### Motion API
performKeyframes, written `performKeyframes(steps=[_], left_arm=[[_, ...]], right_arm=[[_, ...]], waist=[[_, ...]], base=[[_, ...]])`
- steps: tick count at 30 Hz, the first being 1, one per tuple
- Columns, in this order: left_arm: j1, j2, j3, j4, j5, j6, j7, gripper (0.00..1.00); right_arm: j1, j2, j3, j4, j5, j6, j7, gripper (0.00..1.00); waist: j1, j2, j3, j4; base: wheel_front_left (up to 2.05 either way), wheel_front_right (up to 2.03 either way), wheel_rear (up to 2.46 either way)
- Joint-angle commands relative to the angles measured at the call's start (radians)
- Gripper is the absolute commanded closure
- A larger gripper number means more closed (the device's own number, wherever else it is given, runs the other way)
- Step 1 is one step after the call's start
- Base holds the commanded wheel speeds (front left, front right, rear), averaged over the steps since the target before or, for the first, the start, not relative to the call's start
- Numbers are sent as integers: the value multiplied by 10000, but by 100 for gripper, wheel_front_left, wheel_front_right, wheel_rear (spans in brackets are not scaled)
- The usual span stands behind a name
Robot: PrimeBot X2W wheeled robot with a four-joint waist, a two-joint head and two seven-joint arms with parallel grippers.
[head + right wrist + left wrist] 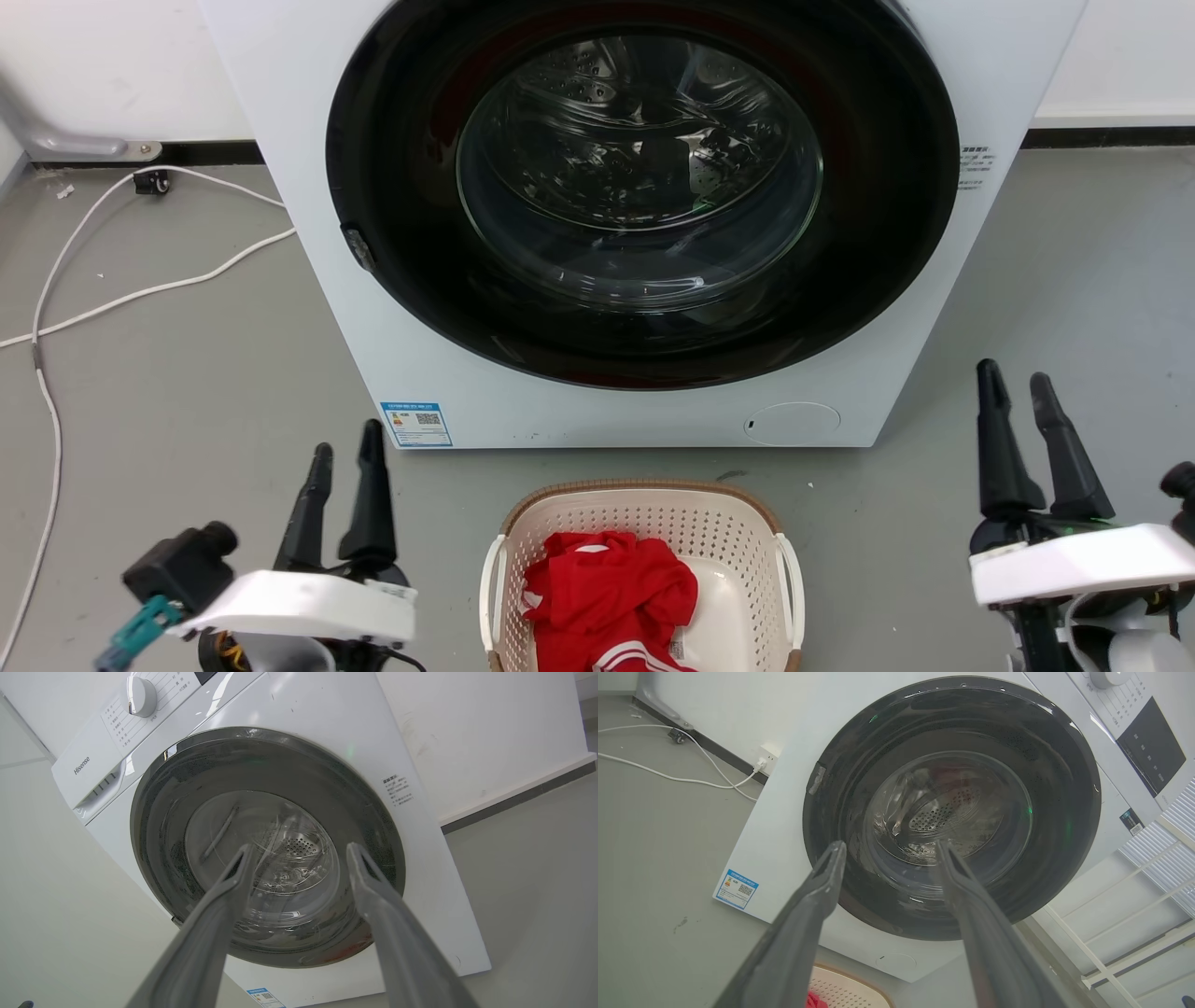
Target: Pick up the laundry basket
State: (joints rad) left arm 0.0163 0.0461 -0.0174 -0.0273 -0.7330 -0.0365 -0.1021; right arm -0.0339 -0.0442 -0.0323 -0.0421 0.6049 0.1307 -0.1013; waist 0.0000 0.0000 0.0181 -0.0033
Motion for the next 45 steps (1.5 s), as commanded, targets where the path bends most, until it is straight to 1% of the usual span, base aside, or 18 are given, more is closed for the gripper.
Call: performKeyframes(steps=[1,3,6,10,12,17,25,26,28,32,35,39,41,43,44,45], left_arm=[[-28,36,-246,-175,708,114,-129,0],[-8,37,-443,-202,1129,204,-191,0],[26,57,-661,-255,1548,225,-272,0],[57,185,-903,-317,2016,250,-362,0],[86,288,-1070,-329,2340,331,-411,0],[74,481,-1471,-271,2997,833,-550,0],[-41,874,-2269,-428,3862,1500,-742,0],[-31,977,-2480,-377,4040,1625,-790,0],[-30,1064,-2673,-319,4212,1731,-835,0],[-53,1260,-3073,-64,4548,1788,-923,0],[-53,1254,-3180,-11,4735,2011,-991,0],[0,1253,-3243,27,4922,2182,-1078,0],[73,1198,-3167,37,4958,2212,-1125,0],[150,1148,-3074,23,5024,2202,-1161,0],[199,1121,-3026,47,5048,2159,-1173,0],[245,1088,-2978,82,5069,2107,-1201,0]], right_arm=[[22,-49,118,-256,-585,0,-130,0],[79,-51,183,-277,-952,0,-189,0],[131,-53,152,-275,-1144,0,-275,0],[184,-53,238,-231,-1627,0,-356,0],[209,-55,270,-214,-1975,0,-418,0],[330,-58,235,27,-2866,0,-539,0],[343,-62,133,276,-3862,0,-746,0],[359,-63,106,326,-4078,0,-788,0],[399,-64,114,378,-4289,0,-844,0],[446,-66,173,433,-4731,0,-937,0],[471,-68,164,431,-5077,-1,-995,0],[541,-70,129,411,-5392,-1,-1086,0],[564,-72,72,450,-5444,-1,-1123,0],[572,-72,-24,586,-5126,-1,-1168,0],[583,-71,-71,673,-4983,-1,-1195,0],[583,-71,-73,748,-5073,-1,-1219,0]], waist=[[0,0,-2,-6],[0,0,-1,-12],[0,0,-5,-21],[0,0,-9,-38],[0,0,-8,-50],[0,0,-7,-71],[0,0,-10,-86],[0,0,-18,-93],[0,0,-28,-99],[0,0,-38,-113],[0,0,-25,-121],[0,0,-23,-121],[0,0,-22,-123],[0,0,-20,-130],[0,0,-21,-133],[0,0,-21,-131]], base=[[0,0,0],[0,0,0],[0,0,0],[0,0,0],[0,0,0],[0,0,0],[0,0,0],[0,0,0],[0,0,0],[0,0,0],[0,0,0],[0,0,0],[0,0,0],[0,0,0],[0,0,0],[0,0,0]])
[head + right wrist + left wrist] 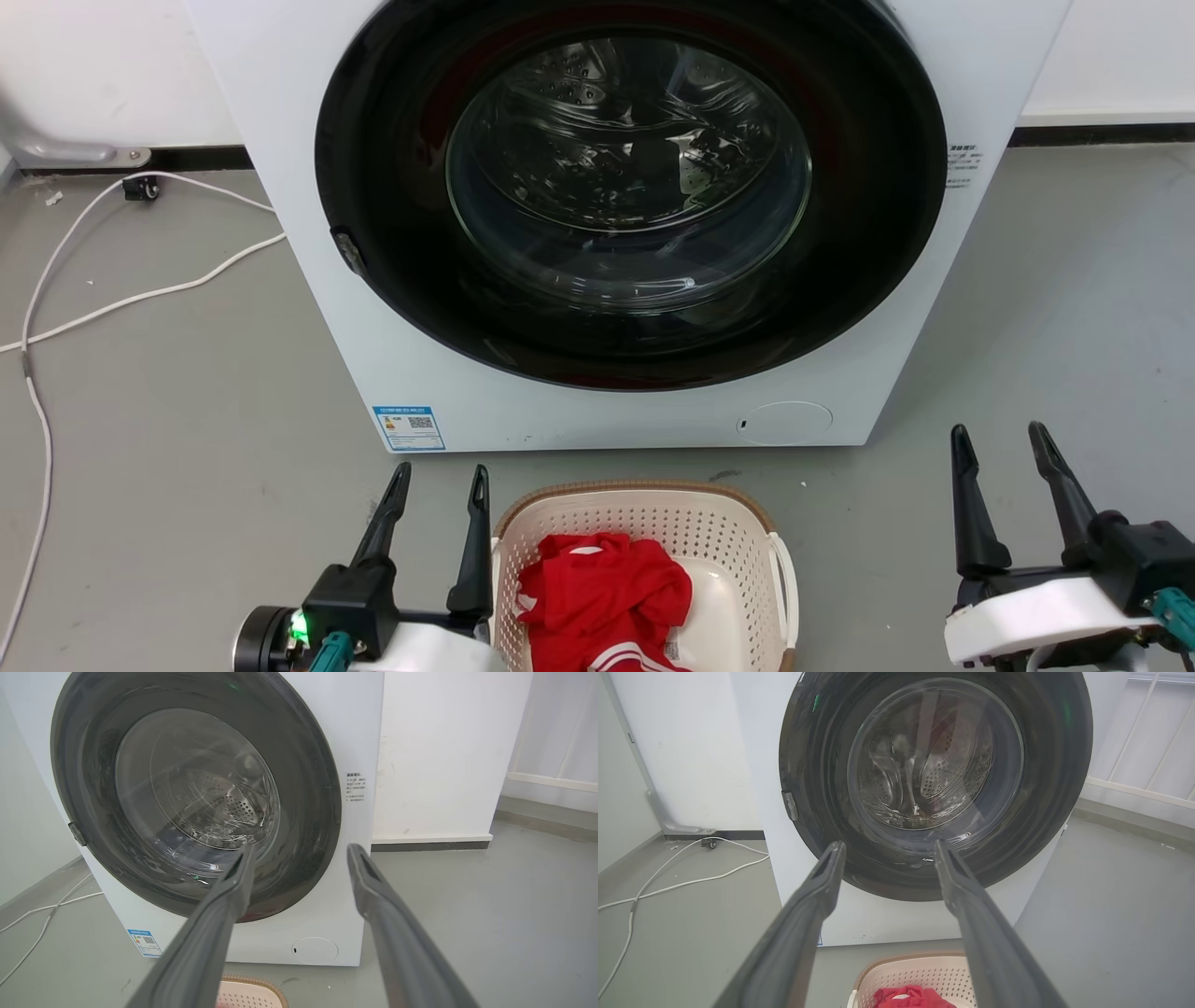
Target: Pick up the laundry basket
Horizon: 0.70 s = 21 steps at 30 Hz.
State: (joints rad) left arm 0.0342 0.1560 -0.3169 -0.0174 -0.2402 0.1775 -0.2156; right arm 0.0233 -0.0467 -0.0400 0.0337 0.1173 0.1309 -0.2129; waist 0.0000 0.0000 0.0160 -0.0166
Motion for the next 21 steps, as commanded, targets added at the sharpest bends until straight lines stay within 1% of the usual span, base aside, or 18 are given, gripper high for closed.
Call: performKeyframes(steps=[1,5,7,10,13,17,21], left_arm=[[105,-43,85,19,180,-83,-96,0],[362,-379,630,265,44,-264,-169,0],[409,-526,936,374,86,-452,-207,0],[490,-661,1188,526,399,-791,-270,0],[513,-725,1255,587,908,-998,-314,0],[556,-831,1281,594,1411,-1106,-394,0],[595,-916,1331,565,1760,-1025,-452,0]], right_arm=[[2,-44,25,16,-315,-3,-114,0],[70,-47,57,93,-485,-3,-193,0],[106,-47,84,127,-521,-3,-229,0],[104,-49,87,142,-645,-3,-299,0],[96,-50,96,118,-846,-3,-340,0],[112,-52,123,81,-1108,-3,-417,0],[124,-53,161,37,-1426,-3,-485,0]], waist=[[0,0,0,4],[0,0,3,-9],[0,0,8,-20],[0,0,14,-33],[0,0,25,-39],[0,0,39,-27],[0,0,52,-16]], base=[[0,0,0],[0,0,0],[0,0,0],[0,0,0],[0,0,0],[0,0,0],[0,0,0]])
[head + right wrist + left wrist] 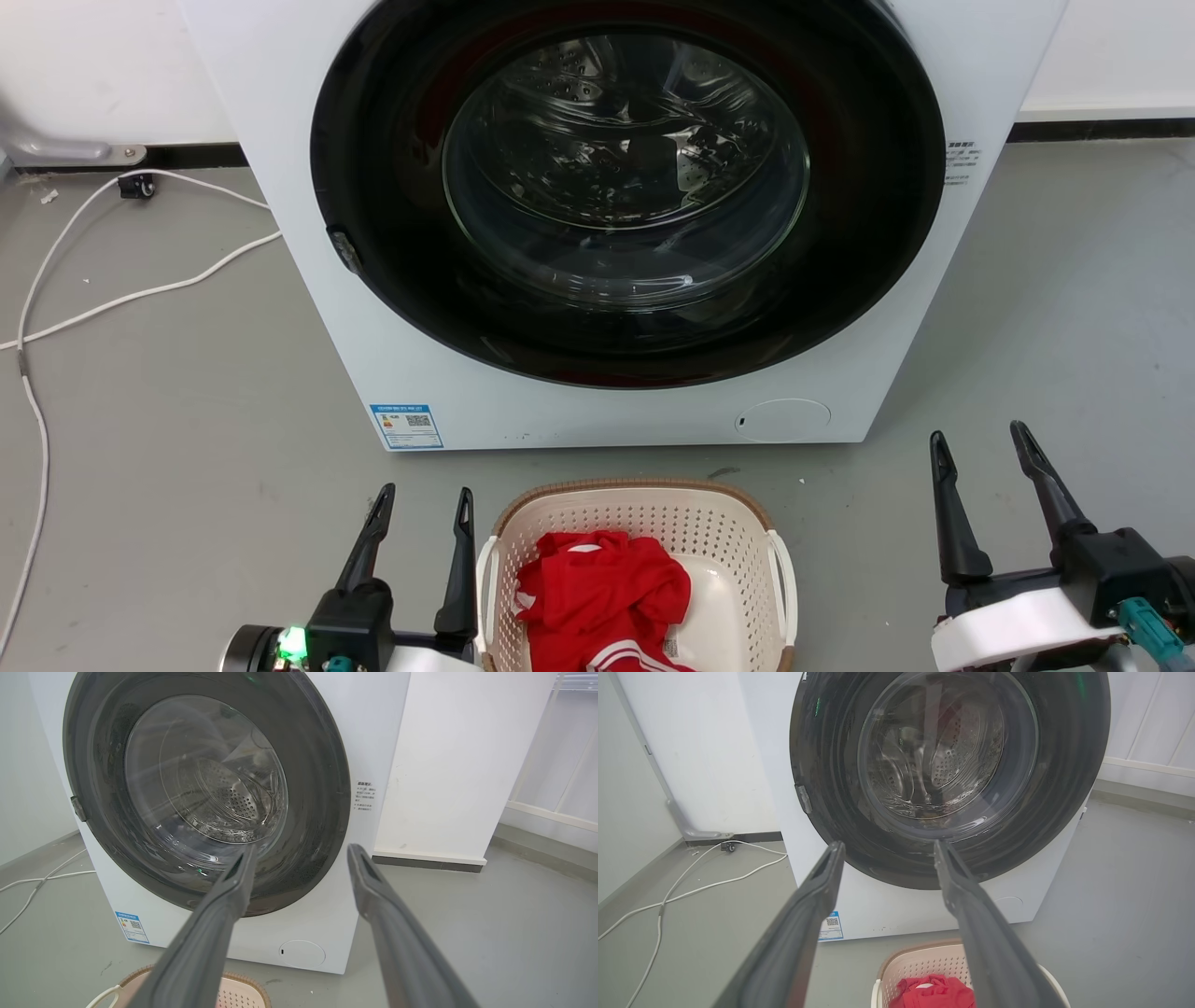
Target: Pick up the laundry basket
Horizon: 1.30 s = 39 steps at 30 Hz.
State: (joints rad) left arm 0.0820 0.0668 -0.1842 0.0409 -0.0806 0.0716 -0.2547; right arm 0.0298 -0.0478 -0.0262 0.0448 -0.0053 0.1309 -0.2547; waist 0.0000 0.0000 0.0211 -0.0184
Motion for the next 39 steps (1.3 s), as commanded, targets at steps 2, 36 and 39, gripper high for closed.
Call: performKeyframes(steps=[2,36,39], left_arm=[[122,-53,25,-19,297,24,-100,0],[-829,-165,485,486,-10,-448,-109,0],[-1320,-166,625,617,104,-621,-109,0]], right_arm=[[66,-43,29,-87,-332,-3,-97,0],[-855,-40,148,-73,-213,-5,-109,0],[-1346,-40,120,73,-227,-5,-107,0]], waist=[[0,0,8,6],[0,0,1578,-128],[0,0,2370,-175]], base=[[0,0,0],[0,0,0],[0,0,0]])
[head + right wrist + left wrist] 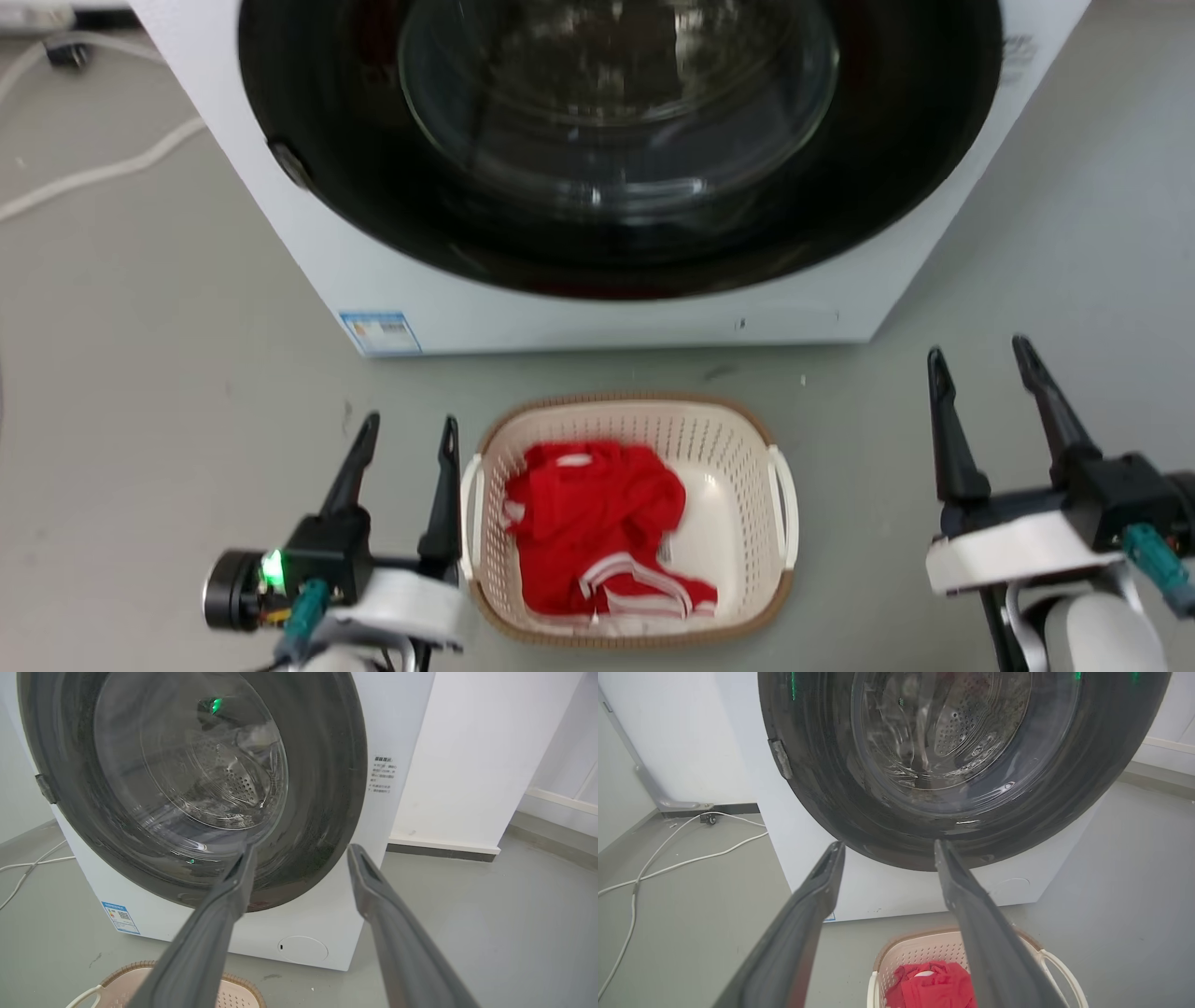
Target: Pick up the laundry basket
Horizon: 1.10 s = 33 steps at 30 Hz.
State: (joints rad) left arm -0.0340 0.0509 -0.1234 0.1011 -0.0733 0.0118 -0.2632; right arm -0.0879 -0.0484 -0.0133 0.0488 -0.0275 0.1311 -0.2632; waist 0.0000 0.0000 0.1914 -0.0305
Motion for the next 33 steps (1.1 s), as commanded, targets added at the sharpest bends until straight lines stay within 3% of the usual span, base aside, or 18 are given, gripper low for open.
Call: performKeyframes(steps=[1,8,17,24,33], left_arm=[[-340,-6,92,88,68,-80,-24,0],[-1771,152,532,1236,139,-625,-24,0],[-3662,438,701,3438,85,-1114,-24,0],[-5250,737,319,5731,-95,-1361,-24,0],[-7432,1014,-519,8822,-794,-1417,444,0]], right_arm=[[-338,-34,-37,122,52,-7,-24,0],[-1773,-23,110,1229,0,-7,-24,0],[-3635,-17,323,3969,174,-7,-24,0],[-5025,-23,598,6450,333,-7,82,0],[-6678,-31,1514,8977,927,-8,1220,0]], waist=[[0,0,930,-67],[0,0,2661,-174],[0,0,4159,-105],[0,0,5135,-17],[0,0,6099,-63]], base=[[0,0,0],[0,0,0],[0,0,0],[0,0,0],[0,0,0]])
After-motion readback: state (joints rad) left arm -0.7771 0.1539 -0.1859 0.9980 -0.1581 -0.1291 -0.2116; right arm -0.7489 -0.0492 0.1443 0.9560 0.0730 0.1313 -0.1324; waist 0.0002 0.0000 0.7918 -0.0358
